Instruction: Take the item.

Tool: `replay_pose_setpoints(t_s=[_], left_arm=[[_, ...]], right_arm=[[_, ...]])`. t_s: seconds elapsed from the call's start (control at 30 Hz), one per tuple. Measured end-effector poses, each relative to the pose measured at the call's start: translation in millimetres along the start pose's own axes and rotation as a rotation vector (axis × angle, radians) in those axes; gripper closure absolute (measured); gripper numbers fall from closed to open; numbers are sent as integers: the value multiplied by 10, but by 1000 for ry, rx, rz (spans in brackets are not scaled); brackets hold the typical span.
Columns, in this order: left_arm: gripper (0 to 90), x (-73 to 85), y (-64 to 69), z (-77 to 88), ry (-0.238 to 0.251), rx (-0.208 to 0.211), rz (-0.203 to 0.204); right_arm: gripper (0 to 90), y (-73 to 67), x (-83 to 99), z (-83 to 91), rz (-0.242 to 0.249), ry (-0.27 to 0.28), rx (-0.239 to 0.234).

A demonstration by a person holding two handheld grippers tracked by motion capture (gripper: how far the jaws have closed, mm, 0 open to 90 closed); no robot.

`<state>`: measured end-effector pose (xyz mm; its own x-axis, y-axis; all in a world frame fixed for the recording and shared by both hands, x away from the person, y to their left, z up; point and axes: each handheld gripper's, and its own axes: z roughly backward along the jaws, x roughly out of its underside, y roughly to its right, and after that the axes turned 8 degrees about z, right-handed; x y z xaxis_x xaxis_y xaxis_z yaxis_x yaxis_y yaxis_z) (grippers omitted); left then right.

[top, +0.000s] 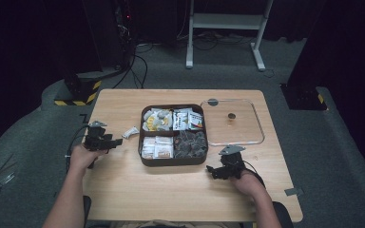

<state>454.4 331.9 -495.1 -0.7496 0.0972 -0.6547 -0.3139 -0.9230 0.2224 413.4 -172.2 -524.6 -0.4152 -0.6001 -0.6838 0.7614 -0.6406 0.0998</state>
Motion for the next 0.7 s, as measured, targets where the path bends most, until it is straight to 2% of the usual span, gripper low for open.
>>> replay_pose_setpoints(t_s=[0.03, 0.17, 0.33, 0.47, 0.57, 0.7], left_arm=[[378, 9, -12, 8, 4, -11, -8], [361, 50, -68, 41, 23, -19, 12], [351, 118, -142, 15, -2, -42, 30], [343, 128, -199, 38, 8, -58, 33], [334, 147, -231, 37, 4, -58, 55], [323, 172, -285, 27, -5, -71, 47]], right_arm=[[76, 0, -1, -1, 0, 0, 0], [76, 0, -6, -4, -1, -3, 1], [77, 6, -12, -8, 0, -3, -1], [77, 5, -11, -8, -1, -3, -1], [76, 5, -11, -9, -1, -2, 0], [76, 4, -10, -9, 0, -1, 1]])
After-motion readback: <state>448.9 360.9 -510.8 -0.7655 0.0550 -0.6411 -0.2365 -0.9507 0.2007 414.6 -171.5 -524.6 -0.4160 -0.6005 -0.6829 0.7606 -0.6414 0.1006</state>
